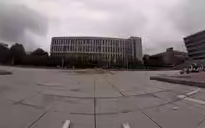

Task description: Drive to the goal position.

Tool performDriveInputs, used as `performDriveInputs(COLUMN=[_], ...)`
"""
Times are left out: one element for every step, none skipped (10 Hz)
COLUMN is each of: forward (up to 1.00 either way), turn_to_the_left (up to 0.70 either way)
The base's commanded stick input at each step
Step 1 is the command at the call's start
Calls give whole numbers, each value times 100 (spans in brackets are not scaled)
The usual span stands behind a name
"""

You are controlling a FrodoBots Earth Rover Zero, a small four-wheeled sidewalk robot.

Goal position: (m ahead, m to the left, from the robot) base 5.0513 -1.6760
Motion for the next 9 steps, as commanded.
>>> performDriveInputs(forward=[100, 100, 100, 100, 100, 100, 100, 100, 100], turn_to_the_left=[0, 0, 0, 0, 0, 0, 0, 0, 0])
